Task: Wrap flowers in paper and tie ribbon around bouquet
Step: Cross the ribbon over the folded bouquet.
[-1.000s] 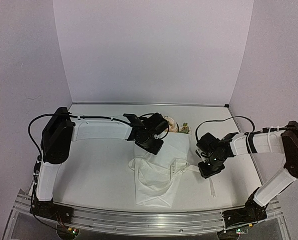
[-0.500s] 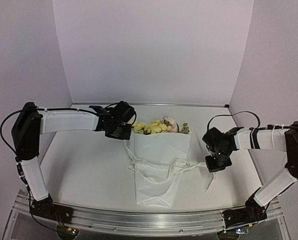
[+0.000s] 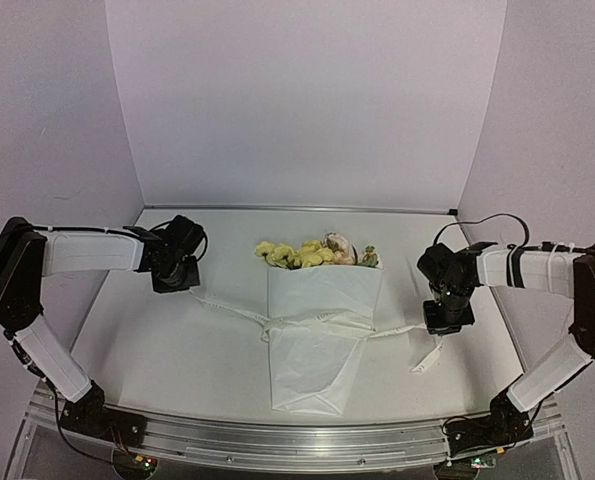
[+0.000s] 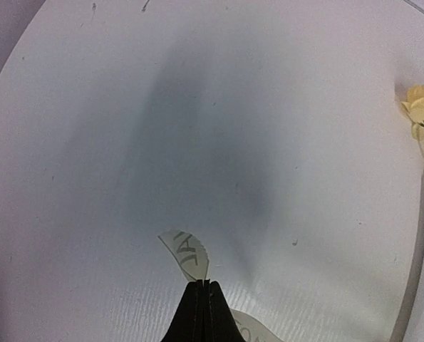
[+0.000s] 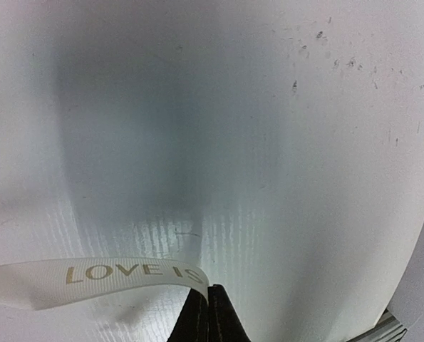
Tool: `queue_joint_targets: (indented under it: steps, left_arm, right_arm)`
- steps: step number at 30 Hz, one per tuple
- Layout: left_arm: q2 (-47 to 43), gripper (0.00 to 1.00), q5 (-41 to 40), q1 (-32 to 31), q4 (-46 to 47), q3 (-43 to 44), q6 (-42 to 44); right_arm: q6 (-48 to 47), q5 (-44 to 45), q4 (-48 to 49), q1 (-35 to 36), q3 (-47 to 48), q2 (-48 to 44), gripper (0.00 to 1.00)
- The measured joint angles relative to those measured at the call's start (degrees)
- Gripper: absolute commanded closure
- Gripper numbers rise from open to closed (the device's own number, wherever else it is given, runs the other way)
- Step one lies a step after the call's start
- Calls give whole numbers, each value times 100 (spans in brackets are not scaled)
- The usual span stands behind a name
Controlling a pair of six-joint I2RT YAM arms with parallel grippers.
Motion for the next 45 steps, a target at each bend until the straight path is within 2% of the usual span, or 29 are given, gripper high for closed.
queue_joint_targets:
  steps: [8, 17, 28, 40, 41, 43, 45]
  left_arm:
    - [-323, 100, 141, 355, 124, -570, -293]
    - [-527, 100, 162, 600, 170, -780, -408]
    - [-525, 100, 391, 916, 292, -1048, -436]
    - [-503, 100, 608, 927, 500, -1107, -439]
    - [-501, 95, 632, 927, 504, -1116, -445]
    - [-501, 71, 670, 927, 527, -1141, -458]
    - [-504, 55, 693, 927, 541, -1169, -465]
  right_arm:
    - [44, -4, -377, -585, 213, 0, 100]
    - [212, -213, -678, -1323, 339, 101, 100]
    - [93, -347, -961, -1592, 1048, 813, 100]
    - [-355, 36, -1882, -1665, 2091, 1153, 76]
    - [-384, 61, -1942, -1688, 2129, 1178, 74]
    - [-395, 83, -2035, -1755, 2152, 1200, 70]
    - [-389, 72, -2149, -1847, 2153, 1201, 66]
